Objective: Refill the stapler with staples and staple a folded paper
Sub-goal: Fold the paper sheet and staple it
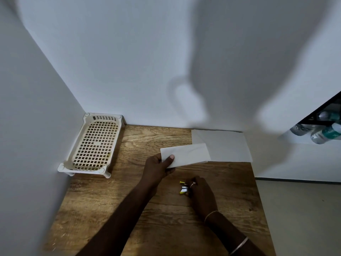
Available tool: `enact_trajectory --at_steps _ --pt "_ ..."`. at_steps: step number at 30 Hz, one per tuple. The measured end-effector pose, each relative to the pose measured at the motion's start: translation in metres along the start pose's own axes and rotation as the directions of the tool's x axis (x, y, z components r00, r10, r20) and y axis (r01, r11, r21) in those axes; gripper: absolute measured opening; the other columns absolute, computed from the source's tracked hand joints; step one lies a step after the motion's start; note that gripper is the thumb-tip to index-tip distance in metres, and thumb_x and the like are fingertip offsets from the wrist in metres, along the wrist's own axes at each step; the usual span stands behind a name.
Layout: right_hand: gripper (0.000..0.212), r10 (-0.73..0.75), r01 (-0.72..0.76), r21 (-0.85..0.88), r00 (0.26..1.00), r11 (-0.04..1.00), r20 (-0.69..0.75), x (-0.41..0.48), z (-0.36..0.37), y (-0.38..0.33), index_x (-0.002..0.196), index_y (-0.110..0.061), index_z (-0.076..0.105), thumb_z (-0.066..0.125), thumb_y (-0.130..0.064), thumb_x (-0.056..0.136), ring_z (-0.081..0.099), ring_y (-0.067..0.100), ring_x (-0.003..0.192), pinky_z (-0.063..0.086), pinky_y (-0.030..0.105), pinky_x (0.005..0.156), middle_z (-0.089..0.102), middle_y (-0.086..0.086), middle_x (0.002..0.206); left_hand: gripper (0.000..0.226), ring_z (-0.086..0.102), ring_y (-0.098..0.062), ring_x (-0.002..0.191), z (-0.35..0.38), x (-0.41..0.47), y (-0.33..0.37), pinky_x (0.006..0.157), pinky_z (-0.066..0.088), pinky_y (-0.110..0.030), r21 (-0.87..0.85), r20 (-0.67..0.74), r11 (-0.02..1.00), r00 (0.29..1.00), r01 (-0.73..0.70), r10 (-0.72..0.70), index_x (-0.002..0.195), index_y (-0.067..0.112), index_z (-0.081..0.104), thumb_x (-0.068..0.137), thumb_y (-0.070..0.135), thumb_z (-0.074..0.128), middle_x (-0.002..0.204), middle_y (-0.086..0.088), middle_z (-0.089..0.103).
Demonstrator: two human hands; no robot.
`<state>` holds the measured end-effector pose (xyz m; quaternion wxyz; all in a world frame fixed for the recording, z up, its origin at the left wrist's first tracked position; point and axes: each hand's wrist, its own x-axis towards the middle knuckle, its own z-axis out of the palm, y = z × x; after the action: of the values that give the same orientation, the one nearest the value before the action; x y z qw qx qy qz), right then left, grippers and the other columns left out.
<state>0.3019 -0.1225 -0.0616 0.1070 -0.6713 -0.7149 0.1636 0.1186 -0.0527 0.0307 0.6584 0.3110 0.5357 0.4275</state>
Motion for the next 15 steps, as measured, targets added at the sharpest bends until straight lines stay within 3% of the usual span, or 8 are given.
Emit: enact_trajectory --at_steps 7,15 --pt "0.036 -0.030 0.032 -0.060 0.999 0.998 0.041 0.0019 0.0017 0.0042 0.123 -0.019 0.067 0.065 -0.020 0.087 0.058 0.024 0.106 0.050 0.036 0.086 0.063 0.003 0.117 0.035 0.075 -0.023 0.101 -0.0025 0.0021 0.0022 0.084 0.062 -0.036 0.007 0.017 1.000 1.000 -0.007 0.007 0.124 0.006 0.069 0.092 0.020 0.073 0.109 -0.009 0.078" --pt "0.056 -0.024 0.035 -0.109 0.994 0.993 0.105 0.0040 0.0025 0.0079 0.139 -0.024 0.055 0.068 -0.026 0.085 0.051 0.021 0.118 0.042 0.034 0.096 0.056 -0.003 0.132 0.033 0.075 -0.024 0.101 -0.0017 0.0027 0.0036 0.083 0.063 -0.036 0.006 0.020 1.000 1.000 -0.005 0.005 0.123 0.006 0.069 0.093 0.019 0.072 0.109 -0.009 0.078"
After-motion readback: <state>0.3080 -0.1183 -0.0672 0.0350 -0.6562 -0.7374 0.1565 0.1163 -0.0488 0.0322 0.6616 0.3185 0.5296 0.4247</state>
